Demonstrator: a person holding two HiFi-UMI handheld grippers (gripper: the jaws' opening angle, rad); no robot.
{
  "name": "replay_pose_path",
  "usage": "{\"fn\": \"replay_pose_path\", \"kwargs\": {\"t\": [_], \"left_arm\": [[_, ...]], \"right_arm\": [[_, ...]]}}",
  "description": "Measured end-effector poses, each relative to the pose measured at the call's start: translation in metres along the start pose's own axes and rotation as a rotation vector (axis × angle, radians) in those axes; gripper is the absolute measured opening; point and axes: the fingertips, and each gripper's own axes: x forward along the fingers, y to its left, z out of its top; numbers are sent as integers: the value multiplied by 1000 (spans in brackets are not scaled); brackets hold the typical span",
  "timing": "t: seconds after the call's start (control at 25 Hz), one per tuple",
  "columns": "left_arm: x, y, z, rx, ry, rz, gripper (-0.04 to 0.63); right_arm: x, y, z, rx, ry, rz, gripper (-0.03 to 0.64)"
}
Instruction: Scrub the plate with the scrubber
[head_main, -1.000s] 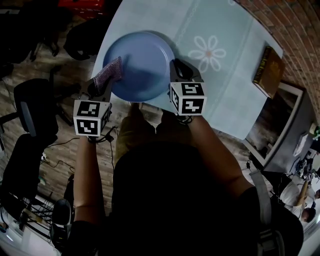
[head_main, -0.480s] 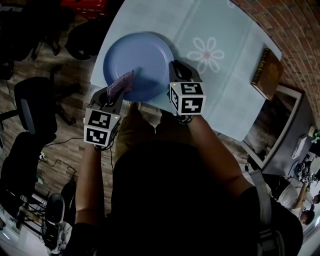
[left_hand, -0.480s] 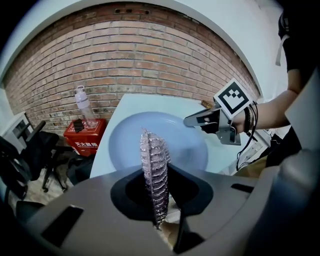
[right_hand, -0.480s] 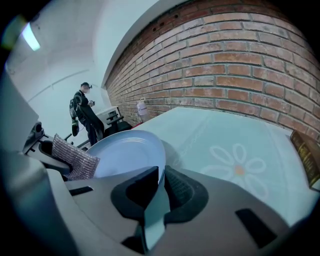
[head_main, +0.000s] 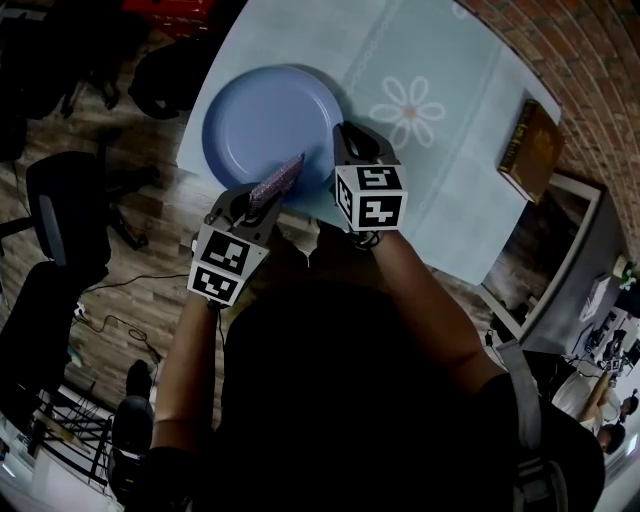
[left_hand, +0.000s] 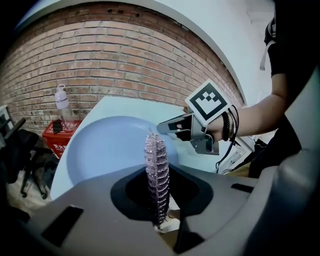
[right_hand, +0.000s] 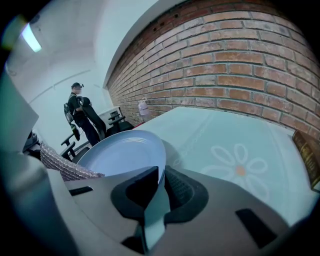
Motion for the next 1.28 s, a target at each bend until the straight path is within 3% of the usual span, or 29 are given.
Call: {"fn": "replay_pose_path", "kwargs": {"t": [0.24,0.4,0.8,1.28], "left_arm": [[22,-11,19,17,-35,-29,78],[39,-17,36,72,-56,-37,78],[75,12,71,101,-79,50,78],[94,63,91,109,-32,119,78]], "right_arm": [[-1,1,0,-2,-2,6,61],[-1,2,0,-1,-5,5,61],[-1,2,0,5,-10,-6,61],[-3,-1,-1,0,-16,-31,61]]}}
